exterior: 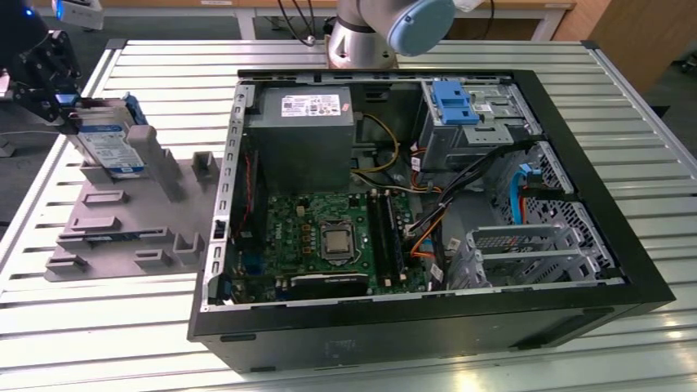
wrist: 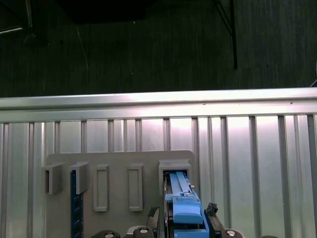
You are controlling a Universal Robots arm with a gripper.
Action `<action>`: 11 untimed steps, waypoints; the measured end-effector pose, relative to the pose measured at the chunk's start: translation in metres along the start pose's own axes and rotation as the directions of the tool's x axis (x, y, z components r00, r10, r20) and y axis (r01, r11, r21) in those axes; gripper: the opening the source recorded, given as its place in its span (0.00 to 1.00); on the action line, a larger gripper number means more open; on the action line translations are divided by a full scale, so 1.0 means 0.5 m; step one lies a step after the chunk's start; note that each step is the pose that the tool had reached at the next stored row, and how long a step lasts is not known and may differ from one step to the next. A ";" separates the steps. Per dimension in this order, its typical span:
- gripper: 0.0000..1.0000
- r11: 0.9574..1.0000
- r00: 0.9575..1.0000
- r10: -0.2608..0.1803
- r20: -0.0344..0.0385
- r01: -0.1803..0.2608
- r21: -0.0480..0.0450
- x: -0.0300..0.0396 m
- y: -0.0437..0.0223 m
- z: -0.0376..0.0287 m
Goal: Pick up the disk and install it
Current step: 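Pick up the disk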
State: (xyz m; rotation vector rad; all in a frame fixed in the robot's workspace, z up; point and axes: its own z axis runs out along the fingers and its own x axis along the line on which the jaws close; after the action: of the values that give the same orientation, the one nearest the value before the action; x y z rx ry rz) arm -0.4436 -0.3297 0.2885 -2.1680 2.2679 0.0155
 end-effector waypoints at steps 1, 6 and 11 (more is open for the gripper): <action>0.47 1.000 1.000 0.000 0.000 0.000 0.000 0.000 0.000 0.000; 0.39 1.000 1.000 0.000 0.000 0.000 0.000 0.000 0.000 0.000; 0.37 1.000 1.000 0.000 0.000 0.000 0.000 0.000 0.000 0.000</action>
State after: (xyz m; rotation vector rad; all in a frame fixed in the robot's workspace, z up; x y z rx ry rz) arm -0.4436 -0.3297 0.2883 -2.1679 2.2679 0.0155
